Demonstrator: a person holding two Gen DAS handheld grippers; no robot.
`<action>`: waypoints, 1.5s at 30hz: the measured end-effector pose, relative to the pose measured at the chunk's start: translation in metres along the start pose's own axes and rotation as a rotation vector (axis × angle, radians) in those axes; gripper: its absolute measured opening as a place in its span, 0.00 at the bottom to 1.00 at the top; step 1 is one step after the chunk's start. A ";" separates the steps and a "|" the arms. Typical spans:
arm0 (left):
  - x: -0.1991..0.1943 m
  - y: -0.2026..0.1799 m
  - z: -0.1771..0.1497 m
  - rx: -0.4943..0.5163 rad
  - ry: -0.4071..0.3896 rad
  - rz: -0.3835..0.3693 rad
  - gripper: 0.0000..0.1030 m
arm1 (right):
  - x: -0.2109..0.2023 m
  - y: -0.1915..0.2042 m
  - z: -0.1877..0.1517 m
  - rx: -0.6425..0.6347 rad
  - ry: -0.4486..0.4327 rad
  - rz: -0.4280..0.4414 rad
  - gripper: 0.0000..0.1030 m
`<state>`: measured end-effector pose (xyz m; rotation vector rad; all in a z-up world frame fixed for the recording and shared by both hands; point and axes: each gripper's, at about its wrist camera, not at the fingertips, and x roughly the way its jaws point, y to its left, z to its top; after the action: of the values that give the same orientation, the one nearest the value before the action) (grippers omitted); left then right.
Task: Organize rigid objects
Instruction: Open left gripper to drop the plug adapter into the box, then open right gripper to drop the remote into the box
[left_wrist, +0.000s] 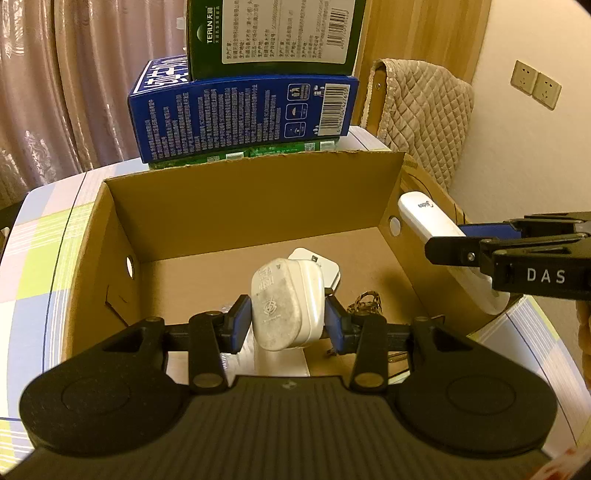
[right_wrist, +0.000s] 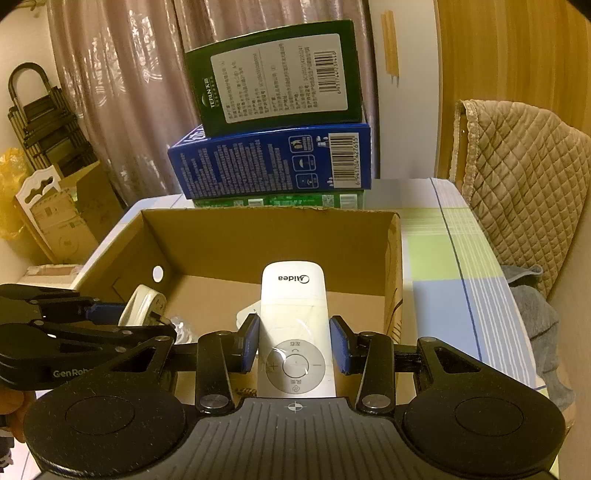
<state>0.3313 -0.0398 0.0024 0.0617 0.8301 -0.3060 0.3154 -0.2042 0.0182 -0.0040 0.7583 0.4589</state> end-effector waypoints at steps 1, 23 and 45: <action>0.001 0.000 0.000 -0.001 0.001 -0.001 0.36 | 0.000 0.000 0.000 0.002 0.001 0.000 0.36; 0.011 -0.005 -0.003 0.005 0.019 -0.011 0.36 | 0.002 -0.004 -0.003 0.012 0.009 -0.006 0.36; -0.013 0.008 -0.001 -0.040 -0.040 0.024 0.48 | -0.001 -0.006 -0.005 0.013 0.008 -0.013 0.37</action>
<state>0.3250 -0.0287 0.0110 0.0280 0.7949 -0.2673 0.3141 -0.2112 0.0147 0.0011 0.7690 0.4420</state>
